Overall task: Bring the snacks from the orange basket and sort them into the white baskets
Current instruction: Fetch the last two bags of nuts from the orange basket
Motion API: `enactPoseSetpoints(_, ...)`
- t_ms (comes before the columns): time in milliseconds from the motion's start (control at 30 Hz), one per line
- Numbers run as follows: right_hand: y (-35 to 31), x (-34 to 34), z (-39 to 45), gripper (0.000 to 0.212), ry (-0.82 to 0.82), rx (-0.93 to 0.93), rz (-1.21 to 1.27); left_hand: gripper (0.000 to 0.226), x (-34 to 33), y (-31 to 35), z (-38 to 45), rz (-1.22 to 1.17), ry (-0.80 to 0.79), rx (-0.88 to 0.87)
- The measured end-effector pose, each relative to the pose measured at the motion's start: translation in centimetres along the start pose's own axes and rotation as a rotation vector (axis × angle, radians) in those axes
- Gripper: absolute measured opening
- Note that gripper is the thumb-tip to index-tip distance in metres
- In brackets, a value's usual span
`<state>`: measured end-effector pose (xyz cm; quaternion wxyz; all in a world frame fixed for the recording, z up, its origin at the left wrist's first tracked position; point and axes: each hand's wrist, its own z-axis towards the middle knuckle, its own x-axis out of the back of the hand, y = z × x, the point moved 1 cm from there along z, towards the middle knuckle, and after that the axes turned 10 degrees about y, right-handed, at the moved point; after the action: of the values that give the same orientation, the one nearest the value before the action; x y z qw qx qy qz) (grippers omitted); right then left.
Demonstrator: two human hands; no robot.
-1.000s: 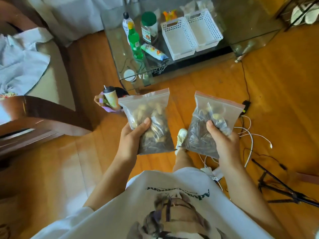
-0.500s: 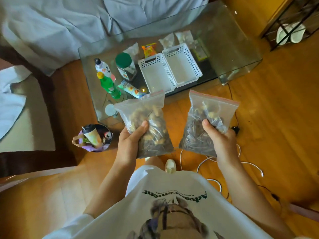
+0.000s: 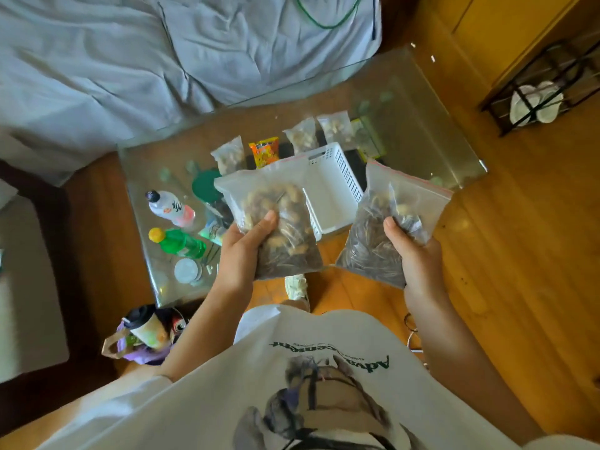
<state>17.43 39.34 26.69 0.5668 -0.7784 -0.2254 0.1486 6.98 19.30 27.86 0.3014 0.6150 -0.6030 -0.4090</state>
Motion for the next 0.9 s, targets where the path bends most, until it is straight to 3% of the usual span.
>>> enactPoseSetpoints(300,-2.7,-5.0,9.4,0.021,0.128,-0.127,0.062,0.010,-6.0,3.4,10.1,0.060,0.039,-0.019)
enactPoseSetpoints(433,-1.8,-6.3,14.3,0.042,0.171,-0.248,0.059,0.012,-8.4,2.2,13.8,0.086,0.088,0.013)
enactPoseSetpoints(500,-1.0,-6.9,17.0,0.048,0.160,-0.275,0.020,0.013,-9.8,1.2,15.5,0.082,0.129,0.045)
enactPoseSetpoints(667,2.0,-8.9,22.9,0.024,0.104,-0.358,-0.074,0.017,-13.8,-2.3,19.7,0.030,0.300,0.148)
enactPoseSetpoints(833,8.2,-10.3,27.7,0.041,0.080,-0.426,-0.179,0.011,-16.2,-8.9,24.8,0.007,0.410,0.270)
enactPoseSetpoints(900,11.1,-11.0,28.8,0.033,0.053,-0.447,-0.227,0.019,-16.6,-12.0,26.5,-0.014,0.459,0.339)
